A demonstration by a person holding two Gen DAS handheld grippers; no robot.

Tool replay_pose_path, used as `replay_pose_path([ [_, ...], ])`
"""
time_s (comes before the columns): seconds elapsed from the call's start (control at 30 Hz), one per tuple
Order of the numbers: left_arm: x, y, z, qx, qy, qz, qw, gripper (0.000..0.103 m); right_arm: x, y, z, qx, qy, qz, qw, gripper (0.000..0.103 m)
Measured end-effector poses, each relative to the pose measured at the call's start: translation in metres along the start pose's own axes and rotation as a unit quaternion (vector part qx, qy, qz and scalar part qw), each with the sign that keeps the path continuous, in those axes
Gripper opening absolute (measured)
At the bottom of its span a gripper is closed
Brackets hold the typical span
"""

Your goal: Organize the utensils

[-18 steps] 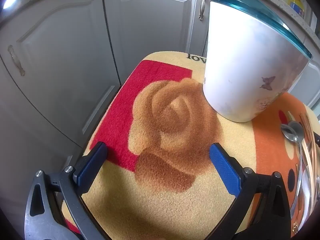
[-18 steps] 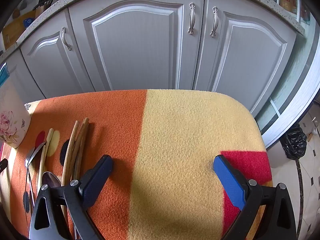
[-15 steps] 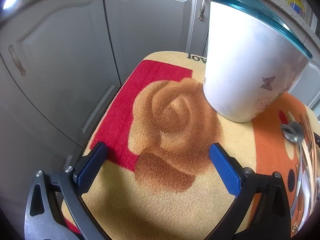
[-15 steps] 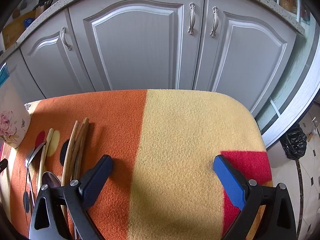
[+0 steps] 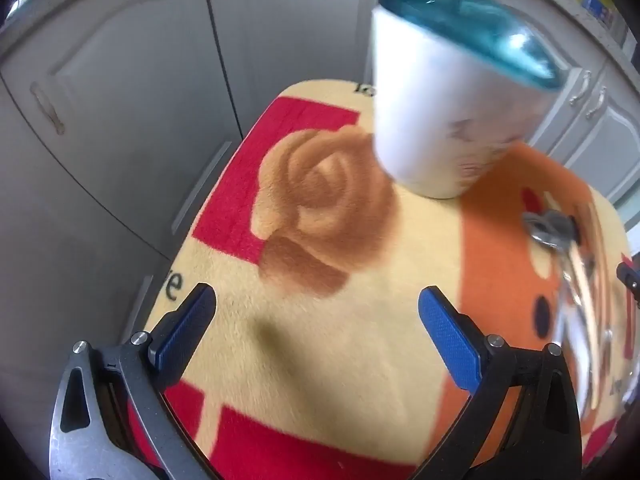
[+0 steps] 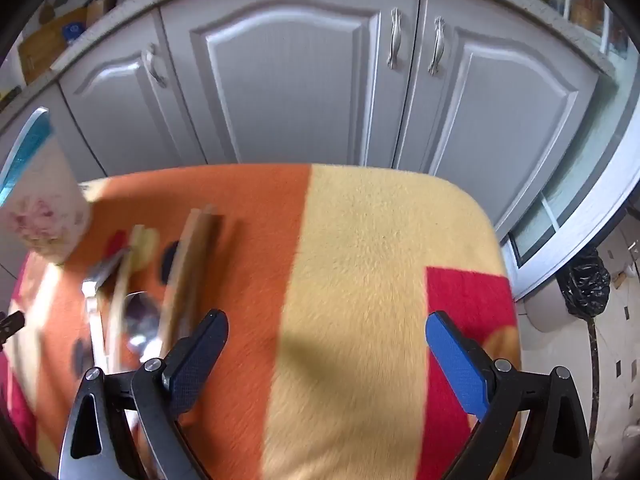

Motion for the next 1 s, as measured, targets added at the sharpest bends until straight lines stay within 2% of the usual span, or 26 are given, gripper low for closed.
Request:
replay_pose_path([
  [0.2,-0.025,0.062,0.029,-0.044,-0.007,-0.035,0.9984,0.102,0.039,0.068,0.014,-0.027,-0.002,0.035,0.999,0.099],
  [0.4,-0.040,0.097,0.059,-0.079,-0.021,-0.061,0.9948,0.102,0.074,0.120,0.033,-0.063,-0.003,0.080,0.995,0.099],
  [0.6,-0.062,0.126,0.073,-0.103,-0.020,-0.071,0.9919,0.102,0.099,0.146,0.048,-0.082,0.021,0.086,0.993,0.099],
  [1.0,-0.080,0.150,0.073,-0.129,-0.021,-0.074,0.9887,0.102,0.101,0.186,0.063,-0.123,0.028,0.085,0.988,0.099],
])
Point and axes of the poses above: each gripper's, at about its wrist camera, not at the fingertips, and y roughly against the way its jaws point, x to its left, z to its top, the point moved 4 cm from there along -y, roughly the way its jaws point, and after that the axes turned 14 degrees about -x, right-handed, at the moved point
